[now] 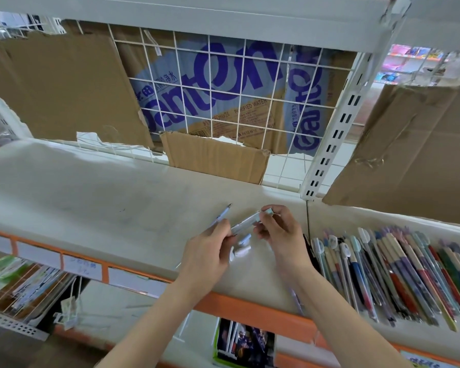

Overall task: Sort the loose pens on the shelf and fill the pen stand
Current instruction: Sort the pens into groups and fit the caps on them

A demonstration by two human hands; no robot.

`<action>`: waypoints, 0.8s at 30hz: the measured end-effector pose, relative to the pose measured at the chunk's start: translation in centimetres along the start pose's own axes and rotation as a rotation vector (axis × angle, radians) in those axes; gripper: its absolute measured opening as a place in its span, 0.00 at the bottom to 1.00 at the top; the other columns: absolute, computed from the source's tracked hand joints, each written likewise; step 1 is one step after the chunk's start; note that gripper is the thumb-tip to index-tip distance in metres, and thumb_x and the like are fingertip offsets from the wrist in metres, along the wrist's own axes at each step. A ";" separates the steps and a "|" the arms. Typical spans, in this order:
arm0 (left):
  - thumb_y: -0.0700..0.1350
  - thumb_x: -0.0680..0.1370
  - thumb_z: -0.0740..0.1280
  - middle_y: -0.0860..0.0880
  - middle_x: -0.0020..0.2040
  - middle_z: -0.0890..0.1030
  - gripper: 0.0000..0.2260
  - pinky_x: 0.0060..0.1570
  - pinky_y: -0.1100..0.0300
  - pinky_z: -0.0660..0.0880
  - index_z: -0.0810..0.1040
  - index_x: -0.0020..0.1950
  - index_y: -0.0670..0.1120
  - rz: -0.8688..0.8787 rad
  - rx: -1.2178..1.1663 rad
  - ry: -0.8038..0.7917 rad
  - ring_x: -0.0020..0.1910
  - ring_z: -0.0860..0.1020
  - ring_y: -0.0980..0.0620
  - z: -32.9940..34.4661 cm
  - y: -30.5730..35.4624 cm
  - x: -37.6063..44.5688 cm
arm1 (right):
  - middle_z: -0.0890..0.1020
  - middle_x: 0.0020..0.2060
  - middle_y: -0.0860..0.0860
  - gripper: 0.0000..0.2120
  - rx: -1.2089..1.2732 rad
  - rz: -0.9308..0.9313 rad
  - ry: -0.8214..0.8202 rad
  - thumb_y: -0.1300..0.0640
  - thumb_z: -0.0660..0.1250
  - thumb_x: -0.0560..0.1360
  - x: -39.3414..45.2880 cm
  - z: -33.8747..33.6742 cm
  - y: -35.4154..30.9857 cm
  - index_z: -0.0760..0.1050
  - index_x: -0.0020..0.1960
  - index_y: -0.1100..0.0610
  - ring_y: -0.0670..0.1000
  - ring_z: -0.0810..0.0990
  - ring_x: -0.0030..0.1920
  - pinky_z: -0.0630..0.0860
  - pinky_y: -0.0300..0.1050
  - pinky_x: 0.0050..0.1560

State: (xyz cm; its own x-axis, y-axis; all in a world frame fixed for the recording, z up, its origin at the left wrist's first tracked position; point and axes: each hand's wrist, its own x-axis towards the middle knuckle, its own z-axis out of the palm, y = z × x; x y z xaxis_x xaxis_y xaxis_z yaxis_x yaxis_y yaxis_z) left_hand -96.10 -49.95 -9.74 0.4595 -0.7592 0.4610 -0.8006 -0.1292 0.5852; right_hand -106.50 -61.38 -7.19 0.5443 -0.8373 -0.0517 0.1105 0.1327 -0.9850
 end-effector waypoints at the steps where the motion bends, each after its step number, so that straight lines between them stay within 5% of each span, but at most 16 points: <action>1: 0.49 0.76 0.61 0.53 0.28 0.70 0.09 0.28 0.59 0.65 0.64 0.40 0.49 -0.020 -0.050 -0.036 0.27 0.69 0.51 -0.1 -0.1 0.3 | 0.78 0.32 0.52 0.05 -0.020 -0.016 -0.004 0.65 0.63 0.77 0.2 -0.1 -0.3 0.75 0.47 0.57 0.47 0.77 0.33 0.74 0.37 0.37; 3: 0.50 0.76 0.61 0.52 0.28 0.70 0.11 0.30 0.60 0.64 0.68 0.37 0.46 -0.070 -0.125 -0.065 0.29 0.67 0.53 -0.6 -0.4 1.3 | 0.75 0.31 0.51 0.07 -0.121 -0.083 -0.008 0.65 0.61 0.78 0.8 -0.8 -1.1 0.75 0.49 0.57 0.44 0.74 0.29 0.71 0.33 0.32; 7: 0.45 0.77 0.66 0.48 0.37 0.76 0.09 0.38 0.55 0.69 0.75 0.40 0.41 -0.243 0.036 -0.031 0.35 0.73 0.48 -2.0 -3.5 2.4 | 0.74 0.29 0.55 0.06 -0.808 -0.238 -0.105 0.60 0.64 0.76 2.3 -3.3 -1.4 0.75 0.52 0.53 0.50 0.70 0.30 0.65 0.31 0.31; 10: 0.50 0.73 0.70 0.50 0.43 0.75 0.09 0.41 0.57 0.70 0.73 0.42 0.47 -0.400 0.131 -0.229 0.42 0.75 0.49 -2.1 -4.7 1.7 | 0.76 0.33 0.53 0.08 -1.039 -0.211 -0.214 0.58 0.65 0.76 2.3 -3.7 0.4 0.73 0.54 0.58 0.50 0.74 0.33 0.67 0.30 0.34; 13: 0.51 0.72 0.71 0.51 0.45 0.74 0.10 0.44 0.58 0.70 0.72 0.43 0.49 -0.456 0.189 -0.316 0.44 0.75 0.50 -2.0 -4.8 1.1 | 0.71 0.48 0.50 0.11 -1.320 -0.281 -0.246 0.55 0.62 0.77 2.1 -3.5 1.1 0.73 0.58 0.57 0.49 0.74 0.48 0.74 0.41 0.45; 19: 0.46 0.74 0.68 0.48 0.48 0.78 0.05 0.45 0.57 0.70 0.75 0.47 0.47 -0.435 0.202 -0.292 0.48 0.76 0.47 -2.2 -5.0 0.7 | 0.71 0.48 0.45 0.08 -1.164 -0.480 -0.425 0.55 0.63 0.74 1.4 -1.3 1.8 0.80 0.49 0.48 0.46 0.70 0.54 0.72 0.55 0.54; 22: 0.45 0.76 0.66 0.47 0.51 0.79 0.07 0.48 0.56 0.71 0.76 0.52 0.44 -0.408 0.205 -0.295 0.51 0.76 0.46 -2.1 -5.2 0.4 | 0.71 0.54 0.42 0.11 -1.299 -0.491 -0.612 0.52 0.64 0.76 1.0 -0.5 2.3 0.79 0.56 0.44 0.42 0.63 0.58 0.55 0.41 0.52; 24: 0.44 0.77 0.64 0.46 0.52 0.79 0.08 0.50 0.57 0.71 0.77 0.54 0.43 -0.384 0.165 -0.282 0.52 0.76 0.46 -2.1 -5.4 -0.1 | 0.72 0.54 0.45 0.09 -1.266 -0.531 -0.649 0.52 0.66 0.76 1.2 -0.4 2.7 0.80 0.55 0.49 0.43 0.63 0.56 0.58 0.38 0.51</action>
State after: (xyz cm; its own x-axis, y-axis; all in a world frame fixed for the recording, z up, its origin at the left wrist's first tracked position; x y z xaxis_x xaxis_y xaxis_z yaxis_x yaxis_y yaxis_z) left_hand -90.96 -47.84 -11.51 0.6291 -0.7770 0.0220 -0.6550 -0.5147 0.5532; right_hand -105.92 -62.24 -10.00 0.9704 -0.2239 0.0904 -0.1758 -0.9116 -0.3715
